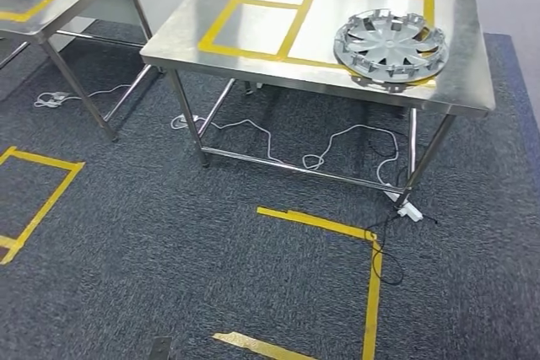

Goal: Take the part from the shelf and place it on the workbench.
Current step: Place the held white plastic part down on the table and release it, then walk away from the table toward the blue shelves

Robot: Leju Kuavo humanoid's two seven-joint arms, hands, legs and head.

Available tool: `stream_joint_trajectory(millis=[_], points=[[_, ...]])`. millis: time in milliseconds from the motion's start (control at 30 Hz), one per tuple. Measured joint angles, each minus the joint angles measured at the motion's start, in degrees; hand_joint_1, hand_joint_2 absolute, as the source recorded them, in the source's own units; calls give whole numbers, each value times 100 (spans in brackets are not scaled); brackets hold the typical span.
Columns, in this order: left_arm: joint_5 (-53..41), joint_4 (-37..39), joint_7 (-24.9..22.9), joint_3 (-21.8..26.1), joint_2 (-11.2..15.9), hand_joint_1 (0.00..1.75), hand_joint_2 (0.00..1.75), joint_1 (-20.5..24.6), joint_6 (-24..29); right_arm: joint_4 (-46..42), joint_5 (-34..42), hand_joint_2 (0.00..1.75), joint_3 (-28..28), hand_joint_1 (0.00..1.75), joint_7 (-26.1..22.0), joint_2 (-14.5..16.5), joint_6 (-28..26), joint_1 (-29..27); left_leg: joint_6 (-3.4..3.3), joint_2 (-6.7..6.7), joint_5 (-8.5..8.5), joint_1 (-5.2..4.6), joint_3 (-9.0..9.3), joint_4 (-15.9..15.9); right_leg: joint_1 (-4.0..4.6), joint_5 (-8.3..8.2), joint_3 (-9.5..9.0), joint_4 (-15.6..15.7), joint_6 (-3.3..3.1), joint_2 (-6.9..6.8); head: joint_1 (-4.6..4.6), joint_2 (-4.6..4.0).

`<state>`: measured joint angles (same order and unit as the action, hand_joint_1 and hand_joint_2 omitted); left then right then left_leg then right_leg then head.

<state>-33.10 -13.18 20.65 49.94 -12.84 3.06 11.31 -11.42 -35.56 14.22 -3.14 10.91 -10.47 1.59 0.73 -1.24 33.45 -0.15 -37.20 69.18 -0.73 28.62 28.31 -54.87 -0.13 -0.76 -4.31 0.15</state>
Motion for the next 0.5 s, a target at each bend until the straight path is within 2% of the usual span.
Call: stream_joint_trajectory(millis=[33,67,100,133,167,200,233,267,300,333,367,400,433,500], points=[[-5,0,-3,0,3,0,0,-3,-7,7,-10,0,-34,0,7,-2,17,-7,25,38,113,16,-138,327,5,1,8,-3,-1,-90,1,0],[-10,0,-8,1,5,0,0,-11,-12,11,-17,0,-66,0,11,-3,31,-10,40,58,109,29,-177,451,9,2,13,-5,0,-175,0,0],[-16,0,-13,1,8,0,0,-20,-13,12,-20,0,-93,0,11,-4,44,-7,45,78,-6,39,-101,335,11,4,12,-7,2,-252,-1,0],[-21,0,-18,2,11,0,0,-28,-14,12,-24,0,-120,0,10,-4,54,-1,37,123,-201,43,80,4,12,9,4,-7,8,-321,-2,0],[-26,0,-19,2,14,0,0,-29,-14,12,-27,0,-146,0,10,-4,58,5,16,237,-405,37,312,-435,16,16,-9,-8,18,-384,-2,0],[-32,0,-19,2,15,0,0,-22,-14,14,-29,0,-167,0,9,-4,61,8,-14,393,-539,10,513,-837,32,29,-19,-16,38,-443,-3,0],[-35,0,-19,2,15,0,0,-12,-14,16,-32,0,-183,0,9,-4,62,9,-55,519,-613,-13,641,-1111,51,40,-23,-24,62,-501,2,0],[-37,0,-19,2,16,0,0,-5,-14,18,-36,0,-193,0,8,-4,63,12,-95,602,-626,-36,690,-1245,68,50,-24,-32,87,-560,7,0],[-40,0,-19,2,17,0,0,-5,-13,20,-43,0,-201,0,5,-4,64,16,-132,597,-612,-56,677,-1271,81,55,-24,-37,113,-623,14,0],[-42,0,-19,2,18,0,0,-13,-12,20,-52,0,-209,0,4,-4,67,25,-174,524,-624,-52,655,-1273,81,59,-34,-34,140,-690,17,0],[-44,0,-19,2,19,0,0,-26,-9,20,-62,0,-219,0,2,-4,70,32,-212,460,-641,-42,654,-1288,71,88,-31,-48,171,-695,17,0],[-45,0,-19,3,19,0,0,-34,-8,19,-70,0,-229,0,1,-4,73,36,-251,393,-663,-30,652,-1306,60,166,3,-125,202,-599,26,0],[-45,0,-19,3,17,0,0,-32,-6,19,-75,0,-239,0,1,-4,74,37,-293,324,-689,-16,651,-1324,47,313,100,-332,230,-435,39,0],[-45,0,-19,4,13,0,0,-21,-6,25,-79,0,-252,0,1,-5,76,27,-344,186,-724,-9,620,-1326,27,708,480,-1108,260,-66,68,0]])
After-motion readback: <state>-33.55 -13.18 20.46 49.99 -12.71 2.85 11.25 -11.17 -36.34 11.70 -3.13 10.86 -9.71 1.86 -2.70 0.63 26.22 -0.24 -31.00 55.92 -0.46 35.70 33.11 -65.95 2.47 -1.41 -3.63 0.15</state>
